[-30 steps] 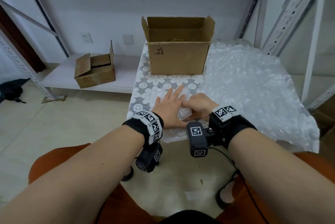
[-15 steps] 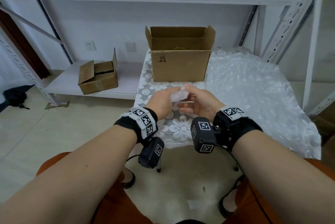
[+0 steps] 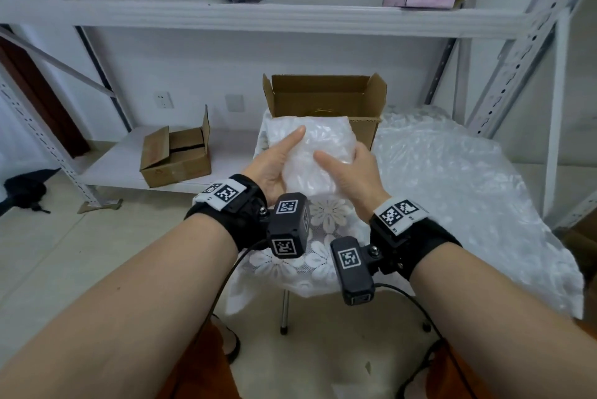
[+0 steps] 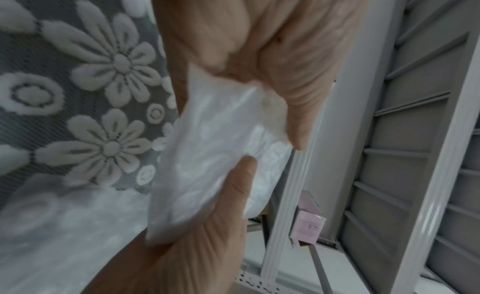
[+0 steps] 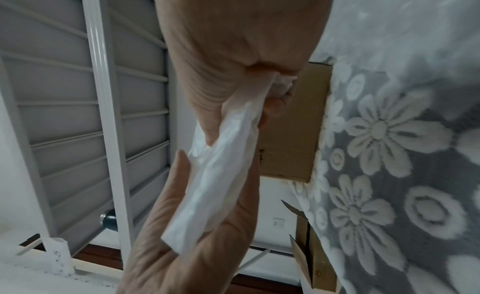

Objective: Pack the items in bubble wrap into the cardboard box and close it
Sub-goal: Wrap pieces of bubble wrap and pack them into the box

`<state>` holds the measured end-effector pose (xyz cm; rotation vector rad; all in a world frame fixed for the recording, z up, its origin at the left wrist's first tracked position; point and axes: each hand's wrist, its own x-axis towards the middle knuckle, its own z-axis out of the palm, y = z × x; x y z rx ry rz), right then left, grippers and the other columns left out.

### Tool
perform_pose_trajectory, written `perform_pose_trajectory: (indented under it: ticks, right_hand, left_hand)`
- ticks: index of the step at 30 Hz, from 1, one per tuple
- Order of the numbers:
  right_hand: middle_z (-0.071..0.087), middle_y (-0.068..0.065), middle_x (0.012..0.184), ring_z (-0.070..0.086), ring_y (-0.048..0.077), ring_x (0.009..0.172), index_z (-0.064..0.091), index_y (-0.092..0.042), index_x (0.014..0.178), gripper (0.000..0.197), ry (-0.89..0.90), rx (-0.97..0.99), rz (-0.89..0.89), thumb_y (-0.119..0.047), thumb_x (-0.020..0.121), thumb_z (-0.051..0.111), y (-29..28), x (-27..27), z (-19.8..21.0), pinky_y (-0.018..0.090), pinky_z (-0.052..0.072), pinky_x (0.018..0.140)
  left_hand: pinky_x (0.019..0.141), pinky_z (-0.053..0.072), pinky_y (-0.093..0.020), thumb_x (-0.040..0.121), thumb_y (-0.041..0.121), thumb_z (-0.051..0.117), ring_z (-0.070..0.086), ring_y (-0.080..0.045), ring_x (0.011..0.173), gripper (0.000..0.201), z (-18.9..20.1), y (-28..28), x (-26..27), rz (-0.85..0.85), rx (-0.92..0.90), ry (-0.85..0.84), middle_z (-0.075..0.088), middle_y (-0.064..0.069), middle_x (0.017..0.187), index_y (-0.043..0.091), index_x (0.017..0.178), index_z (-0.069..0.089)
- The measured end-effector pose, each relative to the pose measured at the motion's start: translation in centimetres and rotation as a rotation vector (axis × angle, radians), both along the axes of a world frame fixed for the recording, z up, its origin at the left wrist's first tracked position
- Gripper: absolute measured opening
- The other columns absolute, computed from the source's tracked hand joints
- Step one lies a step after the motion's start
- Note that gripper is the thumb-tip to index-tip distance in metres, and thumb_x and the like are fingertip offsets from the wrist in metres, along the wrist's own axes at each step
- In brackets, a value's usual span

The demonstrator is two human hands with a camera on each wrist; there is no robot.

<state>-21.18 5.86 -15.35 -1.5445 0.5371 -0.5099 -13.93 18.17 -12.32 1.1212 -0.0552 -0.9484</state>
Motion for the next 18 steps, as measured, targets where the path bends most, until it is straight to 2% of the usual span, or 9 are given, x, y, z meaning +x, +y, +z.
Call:
perform_pose_trajectory:
  ticks: [3,5,8,10,11,12,14,15,18]
  right_hand:
    - [0.067,0.001,0.103,0.069,0.014,0.091,0.057,-0.013,0.112,0.044,-0.098,-0.039,0.016,-0.018,0.074,0.080,-0.9,0.4,1.8,0.029,0.059,0.076]
    - [0.068,0.000,0.101,0.069,0.012,0.090,0.059,-0.013,0.109,0.041,-0.133,-0.075,0.020,-0.016,0.074,0.080,-1.6,1.4,3.1,0.029,0.059,0.075]
    - [0.067,0.000,0.103,0.067,0.013,0.092,0.058,-0.014,0.109,0.043,-0.149,-0.148,0.012,-0.017,0.073,0.080,-2.7,3.0,4.8,0.032,0.059,0.077]
    - [0.066,-0.003,0.101,0.066,0.012,0.092,0.058,-0.014,0.108,0.042,-0.148,-0.214,0.014,-0.017,0.073,0.081,-3.5,3.9,6.0,0.030,0.058,0.077]
    - [0.066,-0.004,0.099,0.066,0.009,0.090,0.057,-0.015,0.108,0.042,-0.142,-0.244,0.021,-0.017,0.073,0.080,-3.8,4.4,6.6,0.028,0.058,0.076]
    - [0.065,-0.006,0.098,0.065,0.008,0.089,0.056,-0.016,0.108,0.043,-0.137,-0.266,0.035,-0.016,0.073,0.080,-4.2,4.8,7.2,0.026,0.058,0.075]
    - [0.065,-0.006,0.100,0.065,0.007,0.090,0.054,-0.017,0.110,0.045,-0.134,-0.300,0.071,-0.014,0.073,0.080,-5.0,5.6,8.3,0.025,0.057,0.075]
    - [0.065,-0.005,0.100,0.065,0.008,0.090,0.054,-0.016,0.112,0.046,-0.131,-0.314,0.080,-0.014,0.073,0.079,-5.3,6.1,8.7,0.023,0.057,0.074]
    - [0.064,-0.007,0.099,0.065,0.009,0.090,0.054,-0.016,0.115,0.046,-0.130,-0.299,0.111,-0.011,0.076,0.077,-6.3,7.0,9.5,0.023,0.057,0.074]
  left_hand:
    - [0.069,0.059,-0.050,0.084,0.031,0.070,0.070,-0.036,0.095,0.046,1.6,-0.4,1.3,0.005,0.005,-0.025,0.070,-0.020,0.109,0.007,0.122,0.058]
    - [0.069,0.059,-0.050,0.086,0.031,0.067,0.070,-0.035,0.095,0.042,2.7,-0.5,2.6,-0.020,-0.003,-0.022,0.070,-0.020,0.109,0.007,0.119,0.058]
    - [0.095,0.049,-0.052,0.086,0.031,0.067,0.064,-0.036,0.108,0.044,4.0,-0.8,4.3,-0.093,0.023,-0.034,0.067,-0.021,0.116,0.005,0.120,0.058]
    - [0.103,0.041,-0.054,0.077,0.032,0.077,0.059,-0.039,0.116,0.064,4.7,-1.1,5.9,-0.116,0.089,-0.076,0.061,-0.023,0.125,0.006,0.130,0.051]
    - [0.102,0.042,-0.055,0.071,0.034,0.081,0.057,-0.040,0.117,0.076,5.0,-1.3,6.6,-0.140,0.137,-0.093,0.058,-0.022,0.129,0.008,0.134,0.047]
    - [0.098,0.046,-0.053,0.071,0.036,0.080,0.058,-0.039,0.115,0.074,5.6,-1.5,7.2,-0.163,0.171,-0.117,0.059,-0.021,0.127,0.009,0.132,0.048]
    - [0.085,0.053,-0.047,0.085,0.038,0.065,0.064,-0.035,0.101,0.042,6.7,-2.0,8.3,-0.181,0.165,-0.150,0.065,-0.020,0.113,0.007,0.114,0.058]
    - [0.081,0.054,-0.046,0.090,0.037,0.058,0.067,-0.034,0.096,0.036,7.2,-2.4,8.9,-0.182,0.143,-0.147,0.067,-0.020,0.108,0.007,0.108,0.059]
    - [0.077,0.058,-0.048,0.093,0.040,0.053,0.069,-0.035,0.095,0.040,8.2,-2.9,10.2,-0.167,0.091,-0.166,0.070,-0.022,0.106,0.006,0.114,0.056]
